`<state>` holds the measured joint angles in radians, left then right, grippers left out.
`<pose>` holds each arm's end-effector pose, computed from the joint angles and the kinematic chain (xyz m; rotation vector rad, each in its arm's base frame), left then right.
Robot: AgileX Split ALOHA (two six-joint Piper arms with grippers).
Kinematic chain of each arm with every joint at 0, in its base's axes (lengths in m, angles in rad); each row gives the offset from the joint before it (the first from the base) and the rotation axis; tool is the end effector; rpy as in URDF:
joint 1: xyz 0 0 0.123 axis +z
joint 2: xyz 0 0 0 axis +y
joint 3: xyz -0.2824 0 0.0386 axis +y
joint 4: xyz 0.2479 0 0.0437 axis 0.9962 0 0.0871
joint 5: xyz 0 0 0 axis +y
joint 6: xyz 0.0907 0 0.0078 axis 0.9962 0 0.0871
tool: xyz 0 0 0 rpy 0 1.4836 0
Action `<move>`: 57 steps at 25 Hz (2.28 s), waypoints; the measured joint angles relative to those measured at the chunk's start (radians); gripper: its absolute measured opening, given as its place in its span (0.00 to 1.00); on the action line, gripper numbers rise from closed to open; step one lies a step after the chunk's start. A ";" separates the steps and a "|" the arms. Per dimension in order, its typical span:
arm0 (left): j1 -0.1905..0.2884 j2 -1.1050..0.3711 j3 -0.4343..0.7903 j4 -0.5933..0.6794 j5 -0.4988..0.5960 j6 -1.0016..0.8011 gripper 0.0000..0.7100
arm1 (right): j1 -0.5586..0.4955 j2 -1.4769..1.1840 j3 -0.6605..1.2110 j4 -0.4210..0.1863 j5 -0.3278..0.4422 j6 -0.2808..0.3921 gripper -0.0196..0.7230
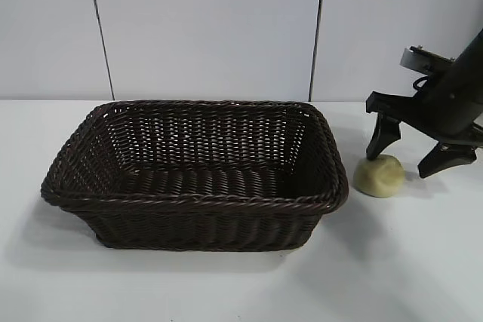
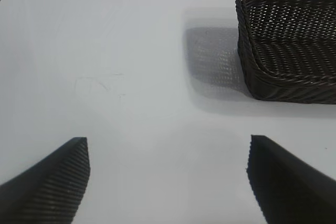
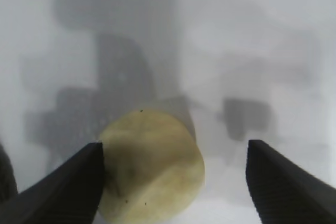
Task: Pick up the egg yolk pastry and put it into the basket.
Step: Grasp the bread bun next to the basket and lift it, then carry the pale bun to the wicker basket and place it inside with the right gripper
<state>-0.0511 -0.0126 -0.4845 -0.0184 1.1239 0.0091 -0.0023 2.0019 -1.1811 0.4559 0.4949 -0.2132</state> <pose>-0.0078 -0.0011 0.2678 0.0651 2.1096 -0.0474 0.3875 0.0182 0.1293 0.2138 2.7503 0.3419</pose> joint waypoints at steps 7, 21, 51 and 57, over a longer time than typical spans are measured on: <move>0.000 0.000 0.000 0.000 0.000 -0.001 0.84 | 0.000 -0.006 0.000 0.002 0.015 0.000 0.07; 0.000 0.000 0.000 0.000 0.000 -0.001 0.84 | 0.000 -0.351 0.000 0.001 0.178 -0.001 0.06; 0.000 0.000 0.000 0.000 0.000 -0.001 0.84 | 0.604 -0.275 0.002 0.113 -0.173 0.006 0.06; 0.000 0.000 0.000 0.000 0.000 -0.001 0.84 | 0.611 -0.130 0.002 0.141 -0.304 0.007 0.06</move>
<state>-0.0511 -0.0126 -0.4845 -0.0184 1.1239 0.0081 0.6086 1.8720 -1.1793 0.5969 0.1905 -0.2060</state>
